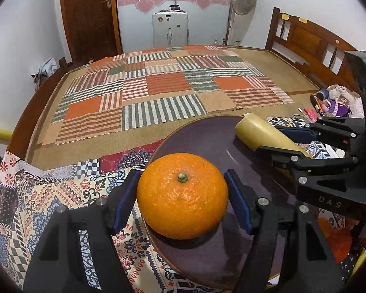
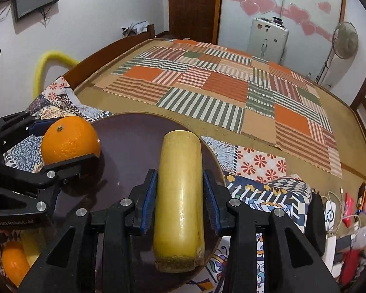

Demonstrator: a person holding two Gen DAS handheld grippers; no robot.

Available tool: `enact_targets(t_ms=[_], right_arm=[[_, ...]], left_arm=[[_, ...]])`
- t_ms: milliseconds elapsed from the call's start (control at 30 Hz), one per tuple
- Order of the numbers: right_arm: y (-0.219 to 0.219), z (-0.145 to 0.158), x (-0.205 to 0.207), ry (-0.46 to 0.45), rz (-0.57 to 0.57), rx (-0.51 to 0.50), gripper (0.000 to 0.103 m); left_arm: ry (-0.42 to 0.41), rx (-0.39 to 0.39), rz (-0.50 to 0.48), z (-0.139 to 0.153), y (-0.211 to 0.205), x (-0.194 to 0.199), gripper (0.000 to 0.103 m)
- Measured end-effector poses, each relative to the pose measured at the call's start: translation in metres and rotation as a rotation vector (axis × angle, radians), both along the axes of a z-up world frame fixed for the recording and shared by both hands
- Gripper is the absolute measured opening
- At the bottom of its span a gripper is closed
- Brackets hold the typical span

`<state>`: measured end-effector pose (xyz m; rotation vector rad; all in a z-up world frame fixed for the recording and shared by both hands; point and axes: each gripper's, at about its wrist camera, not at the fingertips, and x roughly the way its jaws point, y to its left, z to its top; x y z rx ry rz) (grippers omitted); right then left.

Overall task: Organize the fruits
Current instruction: 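Carry the orange and yellow cylinder onto the purple plate with both grippers, then release the orange and cylinder on the plate and withdraw both grippers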

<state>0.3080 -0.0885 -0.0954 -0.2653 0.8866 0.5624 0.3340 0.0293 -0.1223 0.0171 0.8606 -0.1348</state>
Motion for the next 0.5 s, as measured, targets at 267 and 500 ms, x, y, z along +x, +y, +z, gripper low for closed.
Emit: enact_targets(t_ms=[267,500], right_arm=[[-0.012,0.019,-0.016,-0.055,-0.041,0.043,0.050],[-0.028,0.051,-0.053,-0.135,-0.056,0.083,0.050]], left_arm=[[-0.011,-0.034,0.021,0.013,0.007,-0.011,0.070],[-0.071,-0.015,0.057,0.035,0.012,-0.048,0.070]])
